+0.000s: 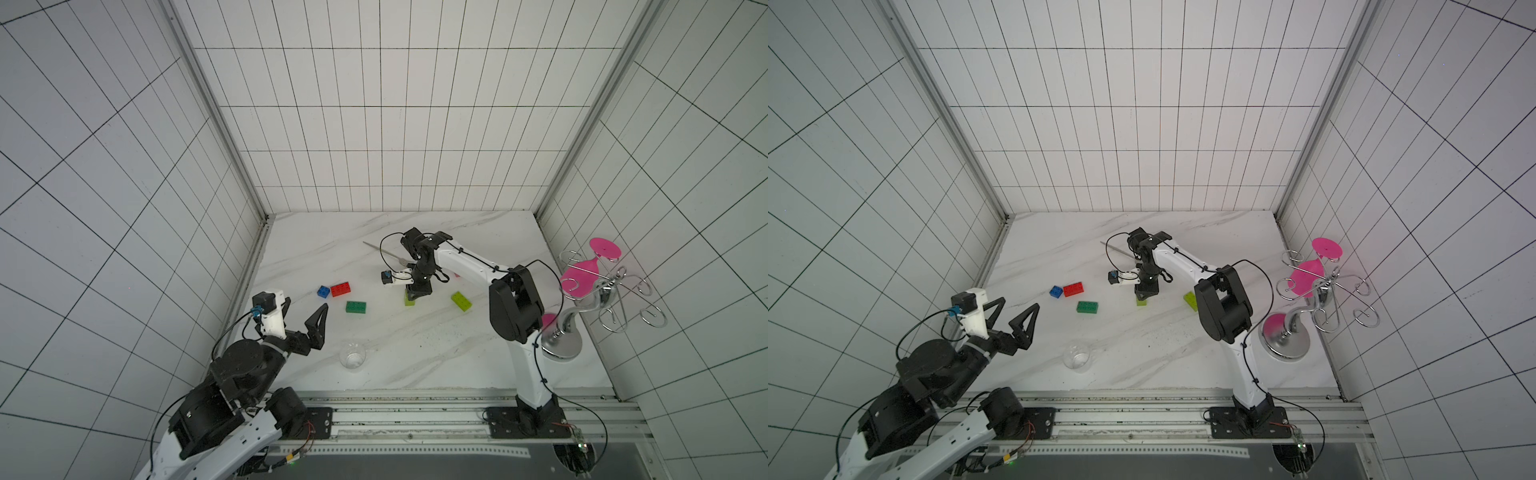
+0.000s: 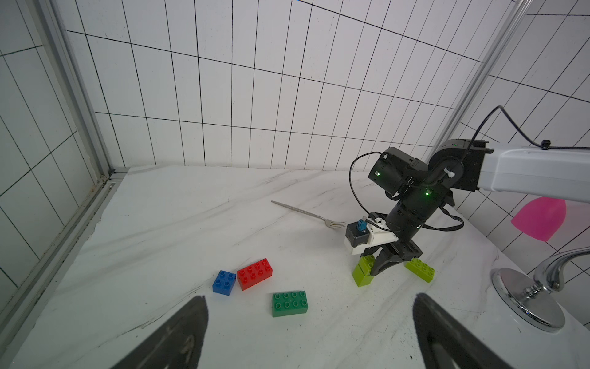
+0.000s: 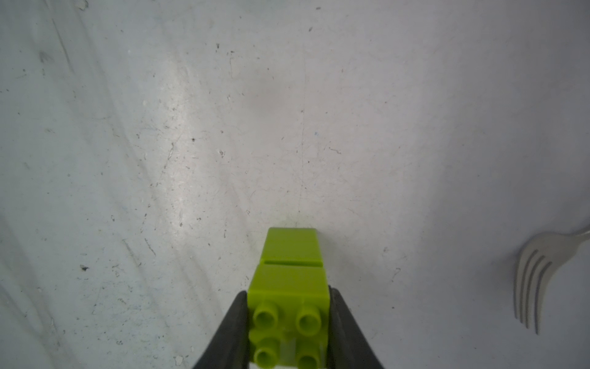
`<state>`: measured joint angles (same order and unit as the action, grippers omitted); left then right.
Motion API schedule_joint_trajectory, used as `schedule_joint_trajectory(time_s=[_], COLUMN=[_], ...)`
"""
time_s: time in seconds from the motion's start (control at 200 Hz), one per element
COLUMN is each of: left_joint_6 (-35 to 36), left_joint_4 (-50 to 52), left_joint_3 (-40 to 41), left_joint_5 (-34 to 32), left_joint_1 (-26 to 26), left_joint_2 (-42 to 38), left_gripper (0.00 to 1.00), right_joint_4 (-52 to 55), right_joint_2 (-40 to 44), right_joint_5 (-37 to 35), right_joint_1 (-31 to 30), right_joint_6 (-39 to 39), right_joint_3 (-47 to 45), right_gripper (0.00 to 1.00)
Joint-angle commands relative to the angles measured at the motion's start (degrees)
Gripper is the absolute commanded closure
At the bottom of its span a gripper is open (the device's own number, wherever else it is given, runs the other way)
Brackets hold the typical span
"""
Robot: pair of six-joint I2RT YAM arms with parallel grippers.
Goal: Assemble a spoon with lego
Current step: Assemble the lego brick with the lego brick.
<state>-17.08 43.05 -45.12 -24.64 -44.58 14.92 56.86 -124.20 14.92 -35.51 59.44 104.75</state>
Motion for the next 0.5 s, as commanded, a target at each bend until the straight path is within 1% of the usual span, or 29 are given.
schedule_joint_trajectory(time_s=[0.0, 0.075, 0.245, 0.415, 0.495], left_joint_6=[0.6, 0.5, 0.6, 0.6, 0.7], left_joint_4=[-1.2, -1.2, -1.2, -1.2, -1.2], left_joint_3=[0.4, 0.4, 0.5, 0.5, 0.6], left_joint_5=[-0.1, -0.1, -0.1, -0.4, -0.6], left_joint_1=[-0.2, -0.2, -0.2, -0.2, -0.2], left_joint_2=[0.4, 0.4, 0.4, 0.1, 0.1], left_gripper=[0.02, 0.02, 0.02, 0.02, 0.02], right_joint_4=[2.5, 2.9, 4.3, 4.4, 3.9], right_joint_2=[-3.1, -3.6, -5.3, -7.6, -8.1], right_joint_5=[-1.1, -1.5, 0.0, 0.5, 1.1], right_joint_1=[0.1, -0.1, 0.1, 0.1, 0.1], right_joint_6=[0.9, 1.7, 3.6, 2.9, 2.4], right_joint_3=[1.3, 1.3, 1.8, 2.6, 1.6], right_gripper=[0.67, 0.67, 0.67, 0.67, 0.67])
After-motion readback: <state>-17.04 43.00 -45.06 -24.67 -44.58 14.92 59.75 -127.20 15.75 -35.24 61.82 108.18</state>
